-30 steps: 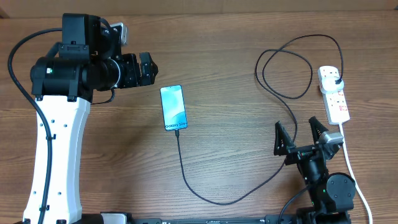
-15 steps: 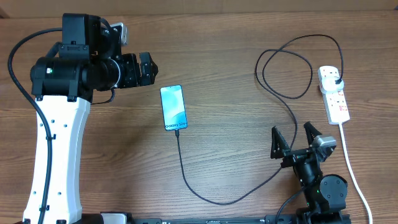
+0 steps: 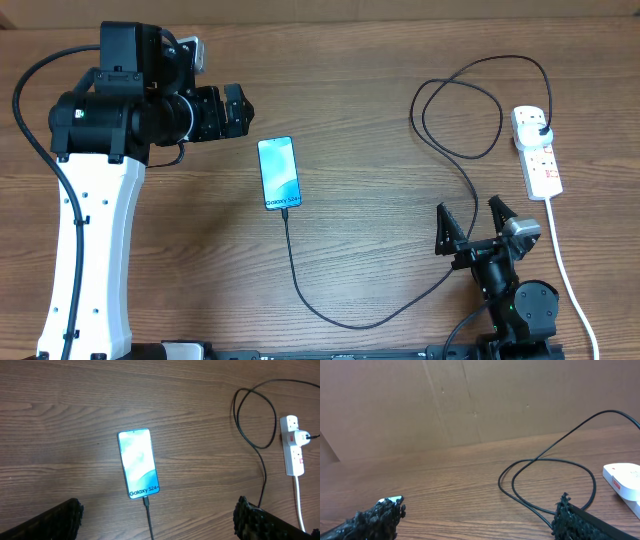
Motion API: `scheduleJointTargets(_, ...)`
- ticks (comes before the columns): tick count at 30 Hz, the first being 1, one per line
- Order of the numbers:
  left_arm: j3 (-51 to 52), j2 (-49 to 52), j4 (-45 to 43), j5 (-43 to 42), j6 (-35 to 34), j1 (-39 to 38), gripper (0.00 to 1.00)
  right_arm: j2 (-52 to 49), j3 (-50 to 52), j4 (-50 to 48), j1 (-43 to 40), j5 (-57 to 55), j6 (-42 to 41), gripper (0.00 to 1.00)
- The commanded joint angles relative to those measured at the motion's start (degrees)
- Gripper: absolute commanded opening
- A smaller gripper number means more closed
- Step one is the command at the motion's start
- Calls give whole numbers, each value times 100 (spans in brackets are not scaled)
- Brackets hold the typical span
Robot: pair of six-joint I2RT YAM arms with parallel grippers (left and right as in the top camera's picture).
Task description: Plug charger to phone and switch on socket
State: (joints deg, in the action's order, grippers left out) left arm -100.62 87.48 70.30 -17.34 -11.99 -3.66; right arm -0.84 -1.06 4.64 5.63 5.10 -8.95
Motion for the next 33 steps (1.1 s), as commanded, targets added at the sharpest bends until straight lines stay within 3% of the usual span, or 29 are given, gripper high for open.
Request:
scheduleJointTargets(1, -74, -90, -7, -9, 17, 26, 99, 68, 61, -28, -24, -52, 26, 100)
scheduleJointTargets(22, -17, -382, -2, -2, 22, 26, 99, 68, 61, -28, -24, -52, 24, 100)
scheduleJointTargets(29, 931, -1412, -212, 409, 59, 28, 100, 68, 61, -28, -24, -52, 26, 100)
scheduleJointTargets(33, 1937, -2197, -885, 647, 61, 28, 100, 68, 61, -28, -24, -52, 26, 100)
